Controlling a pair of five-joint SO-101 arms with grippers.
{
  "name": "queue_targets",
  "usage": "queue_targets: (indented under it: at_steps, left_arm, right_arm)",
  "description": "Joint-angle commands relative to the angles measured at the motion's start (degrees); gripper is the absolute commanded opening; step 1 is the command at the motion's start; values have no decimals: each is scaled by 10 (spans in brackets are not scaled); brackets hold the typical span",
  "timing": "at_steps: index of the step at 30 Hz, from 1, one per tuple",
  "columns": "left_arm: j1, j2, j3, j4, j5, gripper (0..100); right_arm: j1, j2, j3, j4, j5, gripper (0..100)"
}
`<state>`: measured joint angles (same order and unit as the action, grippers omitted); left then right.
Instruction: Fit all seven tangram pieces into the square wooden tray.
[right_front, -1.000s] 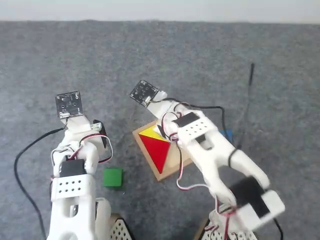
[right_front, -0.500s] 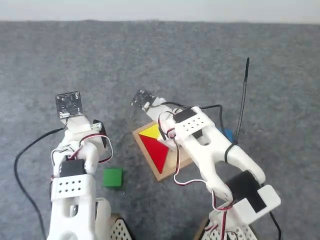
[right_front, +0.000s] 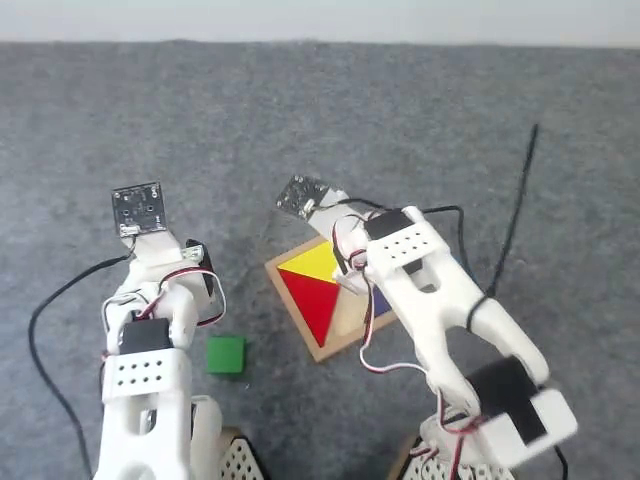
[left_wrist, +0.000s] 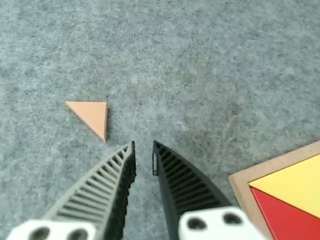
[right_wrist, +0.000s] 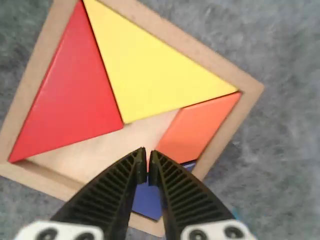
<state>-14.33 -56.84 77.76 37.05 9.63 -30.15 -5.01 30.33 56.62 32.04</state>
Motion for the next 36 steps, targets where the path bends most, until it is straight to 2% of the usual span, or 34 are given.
queue_targets:
  at_steps: [1,8,13,16,18,22,24,31,36]
  left_arm:
    - [5,-12,-6,-17,-5,58]
    - [5,-12,-5,-17,-5,58]
    - [6,-11,-5,-17,-5,58]
    - [6,-11,-5,-17,-5,58]
    - [6,-11,-5,-17,-5,58]
    - [6,-9,-5,-17,-5,58]
    - [6,-9,-5,-17,-5,58]
    - [6,-9,-5,-17,-5,58]
    - [6,-9,-5,-17,-5,58]
  right_arm:
    - [10,-65,-32,0,7,19]
    - [74,-74,-25,11,5,17]
    - [111,-82,-26,86,4,17]
    - [118,-86,-26,116,-46,21]
    - [115,-84,-26,113,-80,48]
    - [56,-71,-28,96,-82,221]
    - [27,-55,-39,96,-85,262]
    - [8,71,-109,71,-114,267]
    - [4,95,-112,29,-129,264]
